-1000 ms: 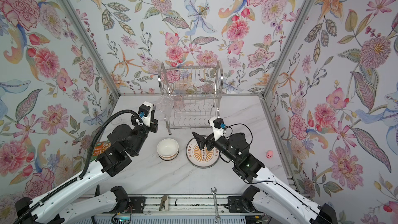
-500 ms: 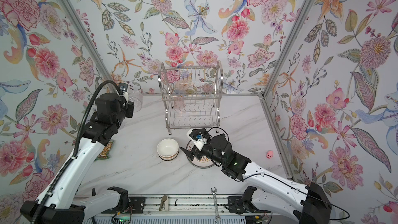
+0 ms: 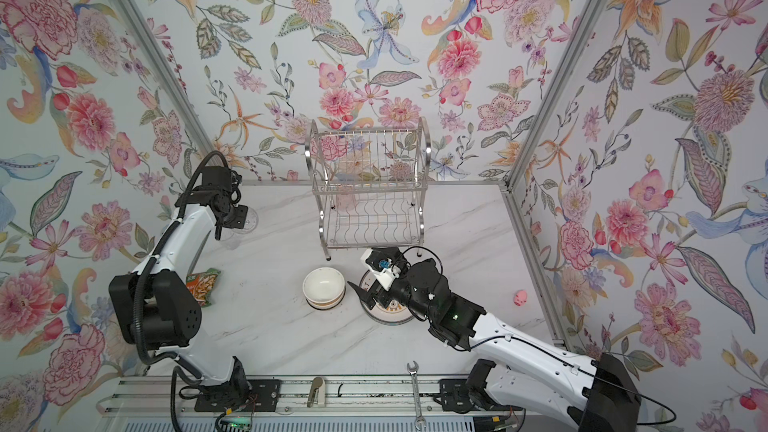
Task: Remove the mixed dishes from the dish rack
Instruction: 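Carry the glass beside the first clear glass while the right gripper withdraws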
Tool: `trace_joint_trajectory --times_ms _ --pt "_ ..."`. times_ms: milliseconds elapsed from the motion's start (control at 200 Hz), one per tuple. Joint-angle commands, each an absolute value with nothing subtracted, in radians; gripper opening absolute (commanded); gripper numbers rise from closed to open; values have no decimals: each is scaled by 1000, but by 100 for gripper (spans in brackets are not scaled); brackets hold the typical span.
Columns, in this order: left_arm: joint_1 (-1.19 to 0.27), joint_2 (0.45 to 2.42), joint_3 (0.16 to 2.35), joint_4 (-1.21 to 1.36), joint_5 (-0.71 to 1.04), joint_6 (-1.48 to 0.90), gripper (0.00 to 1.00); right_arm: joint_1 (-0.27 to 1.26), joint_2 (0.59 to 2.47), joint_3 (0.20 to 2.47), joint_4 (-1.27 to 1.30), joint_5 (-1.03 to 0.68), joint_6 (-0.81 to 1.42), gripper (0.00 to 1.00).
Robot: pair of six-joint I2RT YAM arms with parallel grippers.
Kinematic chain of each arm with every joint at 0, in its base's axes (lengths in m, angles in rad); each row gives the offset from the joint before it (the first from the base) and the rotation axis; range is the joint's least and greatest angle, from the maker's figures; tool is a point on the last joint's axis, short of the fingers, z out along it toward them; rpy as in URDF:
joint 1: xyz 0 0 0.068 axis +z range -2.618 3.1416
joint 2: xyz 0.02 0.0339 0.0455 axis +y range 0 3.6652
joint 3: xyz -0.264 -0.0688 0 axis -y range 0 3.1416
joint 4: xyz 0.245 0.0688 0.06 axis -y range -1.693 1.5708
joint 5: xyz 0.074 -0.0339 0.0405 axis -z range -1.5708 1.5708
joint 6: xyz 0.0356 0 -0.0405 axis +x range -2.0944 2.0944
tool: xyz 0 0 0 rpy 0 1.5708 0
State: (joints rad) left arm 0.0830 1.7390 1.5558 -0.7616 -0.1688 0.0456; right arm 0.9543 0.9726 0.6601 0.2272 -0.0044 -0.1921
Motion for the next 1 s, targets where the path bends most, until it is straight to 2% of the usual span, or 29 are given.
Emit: trace_joint_trajectory --times_ms 0,495,991 --pt "102 1804 1639 -803 -152 69 0 960 934 655 211 26 -201 99" --pt "120 2032 1762 -830 -53 50 0 956 888 632 186 57 -218 99" --pt "140 2113 1805 -876 -12 48 0 940 897 629 184 54 -225 99"
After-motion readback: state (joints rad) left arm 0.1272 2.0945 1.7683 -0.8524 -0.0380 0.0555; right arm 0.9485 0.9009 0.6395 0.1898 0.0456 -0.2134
